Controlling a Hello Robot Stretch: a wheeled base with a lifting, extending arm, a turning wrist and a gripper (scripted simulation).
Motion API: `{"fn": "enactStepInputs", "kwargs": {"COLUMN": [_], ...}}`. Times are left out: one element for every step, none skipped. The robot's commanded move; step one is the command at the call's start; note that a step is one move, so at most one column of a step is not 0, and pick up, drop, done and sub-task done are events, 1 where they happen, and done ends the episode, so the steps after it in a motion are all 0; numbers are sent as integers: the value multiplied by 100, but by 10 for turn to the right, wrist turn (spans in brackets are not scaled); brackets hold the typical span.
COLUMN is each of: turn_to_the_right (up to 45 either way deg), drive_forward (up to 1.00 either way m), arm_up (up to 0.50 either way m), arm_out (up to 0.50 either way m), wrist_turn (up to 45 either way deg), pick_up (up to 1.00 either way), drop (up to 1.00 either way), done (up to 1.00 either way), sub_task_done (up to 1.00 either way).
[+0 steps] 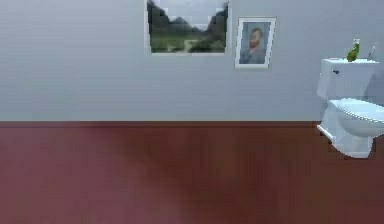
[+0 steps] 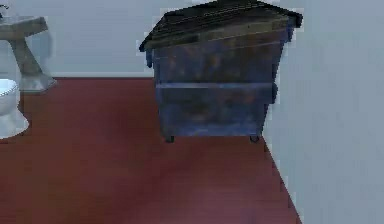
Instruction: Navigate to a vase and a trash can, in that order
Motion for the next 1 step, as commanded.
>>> {"fn": "enactStepInputs", "kwargs": {"turn_to_the_right": [-450], "drive_forward": [0], "arm_up": [0], "arm_out": [0], "wrist_turn": [0], "pick_up": [0], "drop": [0], "done": [0], "sub_task_done": [0]}}
